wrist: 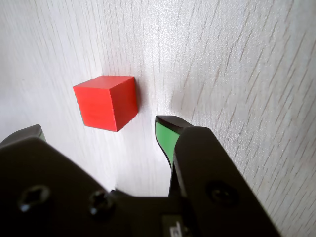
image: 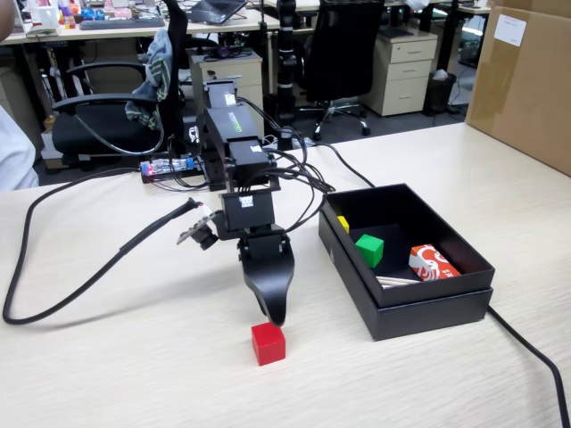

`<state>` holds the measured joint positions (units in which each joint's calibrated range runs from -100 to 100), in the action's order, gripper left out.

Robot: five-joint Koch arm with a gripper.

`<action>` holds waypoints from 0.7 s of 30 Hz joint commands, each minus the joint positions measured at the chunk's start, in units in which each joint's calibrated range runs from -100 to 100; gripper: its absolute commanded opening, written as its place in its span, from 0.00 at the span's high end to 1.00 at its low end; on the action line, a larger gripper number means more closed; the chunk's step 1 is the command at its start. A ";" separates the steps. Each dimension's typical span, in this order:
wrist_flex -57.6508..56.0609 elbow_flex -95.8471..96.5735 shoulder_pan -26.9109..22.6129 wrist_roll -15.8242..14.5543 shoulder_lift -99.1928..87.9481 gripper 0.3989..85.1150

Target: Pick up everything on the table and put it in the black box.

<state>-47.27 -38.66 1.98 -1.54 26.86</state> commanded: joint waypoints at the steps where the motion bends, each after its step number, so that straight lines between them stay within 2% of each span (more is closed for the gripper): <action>1: 1.35 -5.31 0.05 0.39 -0.64 0.48; 13: 1.35 -9.57 0.15 0.93 6.13 0.48; 17: 1.01 -9.94 0.00 1.22 6.24 0.53; 21: 0.58 -9.94 -0.10 1.22 6.36 0.67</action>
<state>-47.27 -44.14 1.98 -1.10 34.50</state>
